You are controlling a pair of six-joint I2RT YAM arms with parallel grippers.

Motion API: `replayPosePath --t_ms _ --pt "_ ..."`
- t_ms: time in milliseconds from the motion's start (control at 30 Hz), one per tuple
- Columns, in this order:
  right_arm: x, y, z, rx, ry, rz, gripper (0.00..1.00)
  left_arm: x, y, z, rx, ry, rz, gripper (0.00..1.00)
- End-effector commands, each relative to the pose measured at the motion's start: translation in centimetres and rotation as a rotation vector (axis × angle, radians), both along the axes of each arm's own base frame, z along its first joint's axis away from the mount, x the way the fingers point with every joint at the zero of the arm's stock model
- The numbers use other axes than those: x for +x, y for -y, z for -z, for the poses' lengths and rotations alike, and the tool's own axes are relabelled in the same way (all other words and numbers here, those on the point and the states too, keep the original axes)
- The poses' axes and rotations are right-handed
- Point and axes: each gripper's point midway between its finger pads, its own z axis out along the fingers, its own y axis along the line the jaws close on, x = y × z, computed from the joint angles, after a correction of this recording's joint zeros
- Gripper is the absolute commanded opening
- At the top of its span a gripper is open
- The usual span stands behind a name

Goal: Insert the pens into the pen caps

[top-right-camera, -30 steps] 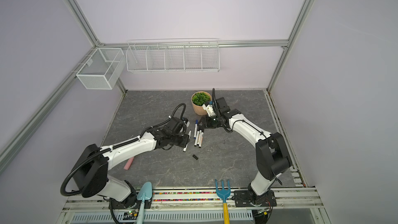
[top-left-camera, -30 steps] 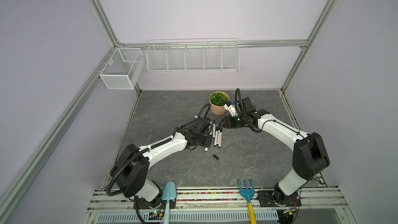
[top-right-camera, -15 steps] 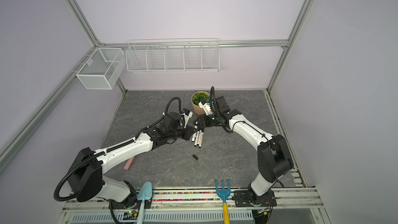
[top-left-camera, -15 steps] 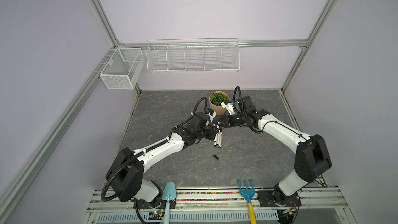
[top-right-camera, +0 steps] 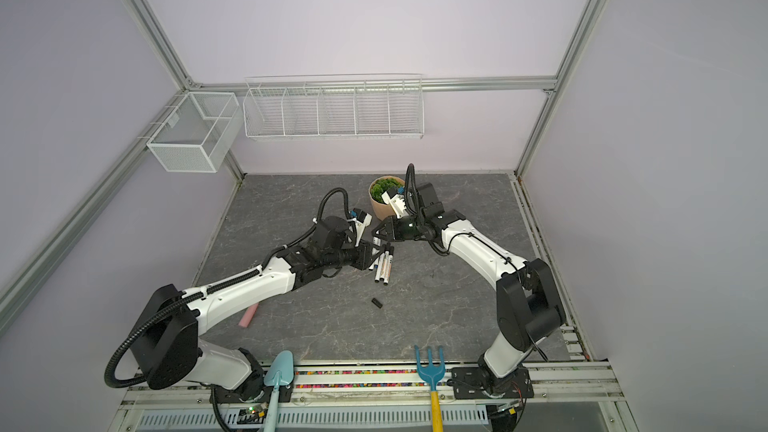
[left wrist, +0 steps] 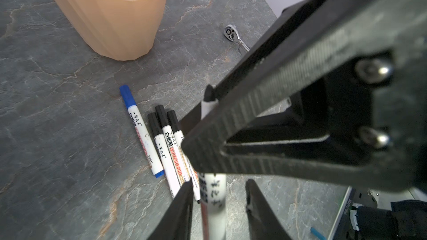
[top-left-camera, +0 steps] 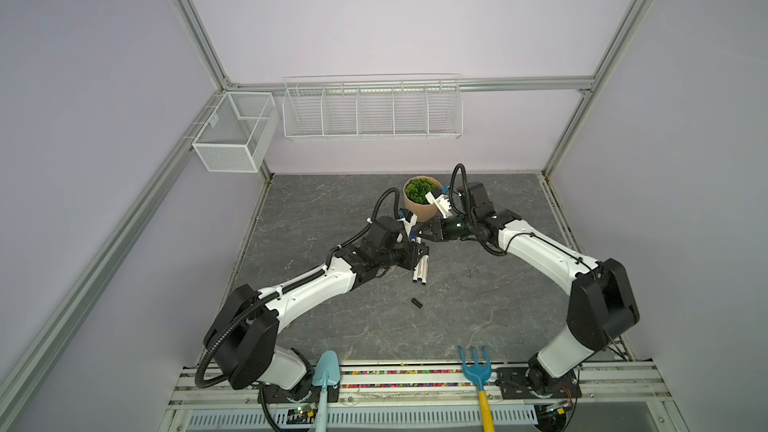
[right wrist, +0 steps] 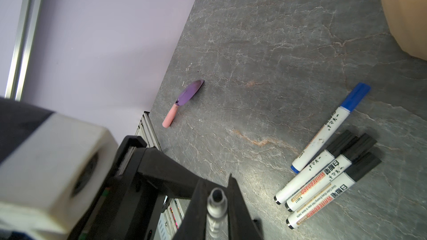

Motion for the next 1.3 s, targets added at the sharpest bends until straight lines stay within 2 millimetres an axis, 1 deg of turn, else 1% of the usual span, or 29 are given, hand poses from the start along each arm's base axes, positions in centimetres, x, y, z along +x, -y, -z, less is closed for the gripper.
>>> replayPosePath --t_ms 0,200,233,300,333,367,400,433,500,600,667,767,833,900,1033,1200,1267 --pt "0.2 -0.3 -1.7 0.043 0.027 -0.007 0.13 0.2 0.6 0.3 0.000 -0.002 0.019 0.35" --pt "0.5 0.2 -2.0 0.050 0.028 0.012 0.13 -0.2 1.0 0.3 -0.011 -0.005 0.050 0.25" --pt "0.6 0.3 -2.0 0.051 0.028 0.013 0.13 -0.2 1.1 0.2 -0.013 -0.005 0.058 0.21" --pt "0.4 0.4 -2.1 0.047 0.028 0.010 0.14 -0.2 0.9 0.3 -0.011 -0.006 0.050 0.03" --pt "0.3 0.5 -2.0 0.037 0.027 0.010 0.16 0.0 0.5 0.3 -0.010 -0.008 0.033 0.00" --pt "0.0 0.6 -1.8 0.026 0.025 0.006 0.19 0.4 0.0 0.3 -0.007 -0.011 0.003 0.00" --pt "-0.2 0.9 -1.5 0.003 0.024 0.007 0.25 1.1 -0.9 0.4 -0.007 -0.018 -0.048 0.00" --pt "-0.7 1.2 -1.0 -0.035 0.027 0.005 0.30 1.8 -2.1 0.6 -0.012 -0.026 -0.107 0.00" --pt "-1.7 2.0 0.5 -0.136 0.044 -0.009 0.36 3.1 -4.6 0.6 -0.042 -0.027 -0.231 0.00" --pt "-3.4 3.5 2.9 -0.309 0.066 -0.041 0.38 4.6 -8.6 0.4 -0.037 0.035 -0.407 0.00" --pt "-5.1 3.9 5.0 -0.412 0.062 -0.095 0.39 5.0 -10.7 0.2 -0.017 0.063 -0.499 0.00" --pt "-8.8 3.6 8.3 -0.567 0.063 -0.238 0.39 5.2 -12.8 0.5 0.006 0.055 -0.576 0.00" --pt "-11.0 3.2 10.3 -0.667 0.080 -0.337 0.39 5.2 -13.5 0.6 0.016 0.050 -0.602 0.00" --pt "-12.0 3.0 11.4 -0.749 0.102 -0.403 0.38 5.2 -13.7 0.7 0.020 0.051 -0.607 0.00" --pt "-13.6 2.5 13.8 -0.856 0.097 -0.524 0.35 5.0 -13.8 0.7 0.010 0.048 -0.612 0.00" --pt "-14.4 2.3 16.5 -0.959 0.107 -0.577 0.37 4.8 -13.9 0.3 0.002 0.056 -0.606 0.00" --pt "-14.1 2.4 17.2 -0.985 0.113 -0.567 0.37 4.7 -14.0 0.2 0.011 0.060 -0.603 0.00"
